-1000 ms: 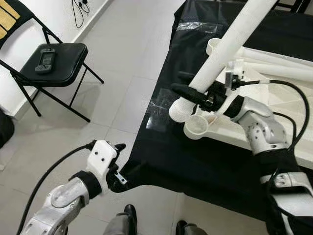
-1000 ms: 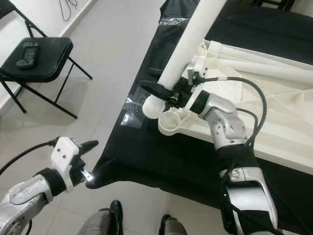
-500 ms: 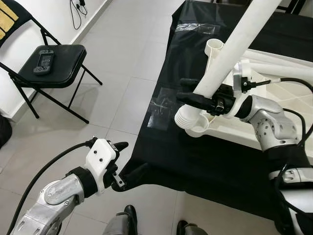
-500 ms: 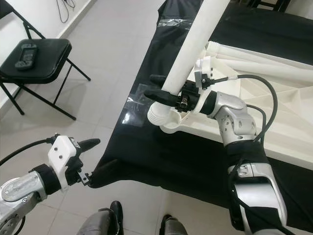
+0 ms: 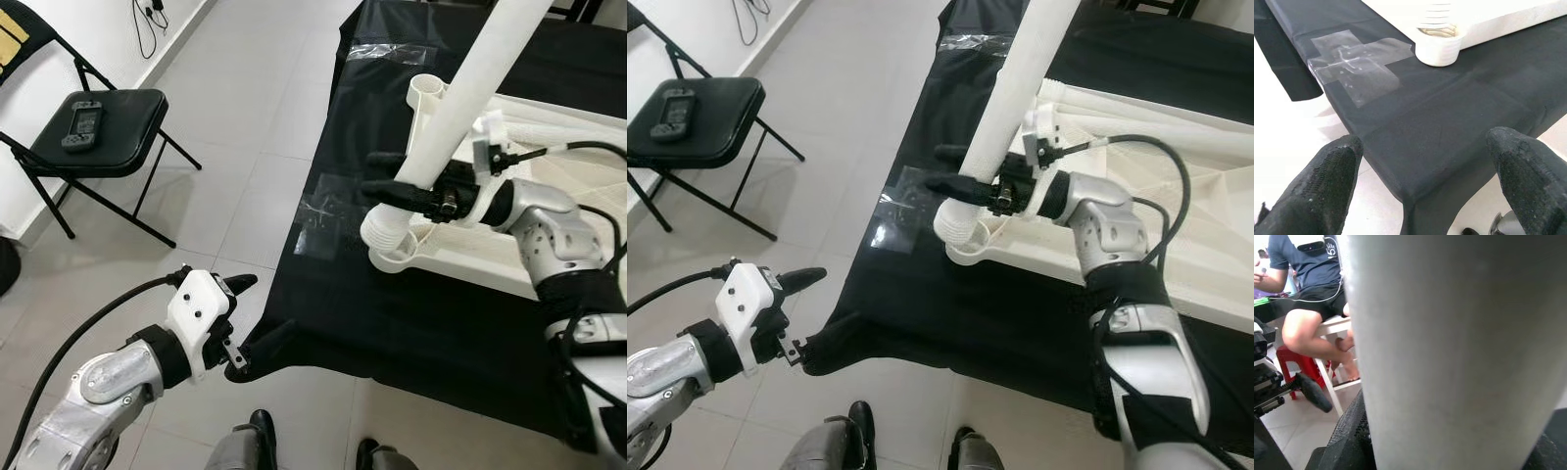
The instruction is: Building children table
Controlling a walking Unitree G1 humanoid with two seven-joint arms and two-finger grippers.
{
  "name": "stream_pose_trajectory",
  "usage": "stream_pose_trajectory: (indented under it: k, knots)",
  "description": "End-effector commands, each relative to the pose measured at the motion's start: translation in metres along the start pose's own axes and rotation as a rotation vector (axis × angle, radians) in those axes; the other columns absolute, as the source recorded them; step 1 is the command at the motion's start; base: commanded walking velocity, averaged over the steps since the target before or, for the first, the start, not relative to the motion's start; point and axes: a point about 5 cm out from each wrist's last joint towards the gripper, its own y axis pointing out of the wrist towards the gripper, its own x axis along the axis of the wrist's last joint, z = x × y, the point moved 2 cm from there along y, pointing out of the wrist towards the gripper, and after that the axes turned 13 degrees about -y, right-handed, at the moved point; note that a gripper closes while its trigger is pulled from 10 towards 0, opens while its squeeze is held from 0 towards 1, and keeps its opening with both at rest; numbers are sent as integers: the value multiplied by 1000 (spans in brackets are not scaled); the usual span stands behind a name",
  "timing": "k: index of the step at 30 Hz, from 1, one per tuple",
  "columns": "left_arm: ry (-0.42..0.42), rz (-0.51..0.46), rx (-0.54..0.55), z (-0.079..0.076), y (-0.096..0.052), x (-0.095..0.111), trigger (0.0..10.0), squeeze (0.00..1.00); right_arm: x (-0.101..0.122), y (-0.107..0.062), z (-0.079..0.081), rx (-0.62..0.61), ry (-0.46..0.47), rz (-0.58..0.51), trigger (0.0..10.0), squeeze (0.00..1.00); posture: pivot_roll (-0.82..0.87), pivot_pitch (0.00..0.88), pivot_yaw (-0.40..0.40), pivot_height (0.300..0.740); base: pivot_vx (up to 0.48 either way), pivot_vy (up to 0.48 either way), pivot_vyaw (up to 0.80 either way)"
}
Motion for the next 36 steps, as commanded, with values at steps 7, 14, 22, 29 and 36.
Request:
stream_pose_trajectory:
  k: [7,14,22,29,36]
  knots:
    - [8,26,-21,-3,-4,0,10000,0,-3,-15,1,12,14,17,10000,0,109,333,-30,740,0,0,0]
    - [15,26,-22,-2,-4,1,10000,0,-9,-15,9,58,29,28,10000,0,108,332,-25,740,0,0,0]
    - [15,25,-26,-2,-4,1,10000,0,-18,-7,18,92,27,44,10000,0,109,334,-26,740,0,0,0]
    - [20,26,-30,-3,-4,2,10000,0,-32,3,28,177,2,156,10000,0,113,346,-27,740,0,0,0]
    - [25,30,-39,-4,-6,4,10000,0,-33,11,27,287,-65,275,10000,0,112,366,-26,740,0,0,0]
